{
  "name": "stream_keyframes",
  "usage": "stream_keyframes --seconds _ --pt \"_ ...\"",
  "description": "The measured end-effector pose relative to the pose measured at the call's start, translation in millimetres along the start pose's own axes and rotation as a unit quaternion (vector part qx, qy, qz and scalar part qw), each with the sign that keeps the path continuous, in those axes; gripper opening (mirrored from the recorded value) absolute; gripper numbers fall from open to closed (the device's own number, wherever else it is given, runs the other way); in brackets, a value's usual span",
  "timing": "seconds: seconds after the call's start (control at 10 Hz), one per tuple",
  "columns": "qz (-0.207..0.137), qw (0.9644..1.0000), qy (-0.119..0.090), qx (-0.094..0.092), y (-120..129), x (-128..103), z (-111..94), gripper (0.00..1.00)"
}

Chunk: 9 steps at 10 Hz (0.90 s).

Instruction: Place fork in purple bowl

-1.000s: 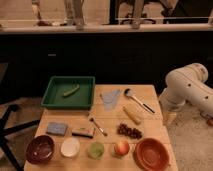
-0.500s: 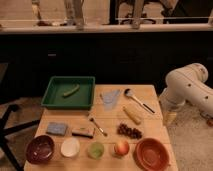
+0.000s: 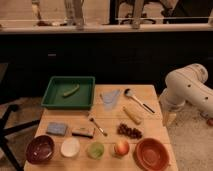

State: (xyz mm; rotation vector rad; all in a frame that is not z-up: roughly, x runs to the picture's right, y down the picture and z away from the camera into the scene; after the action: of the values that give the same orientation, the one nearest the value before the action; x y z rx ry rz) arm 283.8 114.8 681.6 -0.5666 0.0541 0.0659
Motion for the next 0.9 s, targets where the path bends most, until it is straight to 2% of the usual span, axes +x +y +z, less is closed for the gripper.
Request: stream_keyframes --seconds 0.2,0.5,0.7,0.9 --pt "0.017 0.9998 0.003 0.003 5 -20 0 0.8" --pt "0.017 0.9998 0.007 0.003 9 -69 4 0.8" --pt "0.018 0.9998 0.007 0.002 7 -90 7 0.8" --pt "0.023 0.9997 0.008 -0.001 4 -101 10 0.8"
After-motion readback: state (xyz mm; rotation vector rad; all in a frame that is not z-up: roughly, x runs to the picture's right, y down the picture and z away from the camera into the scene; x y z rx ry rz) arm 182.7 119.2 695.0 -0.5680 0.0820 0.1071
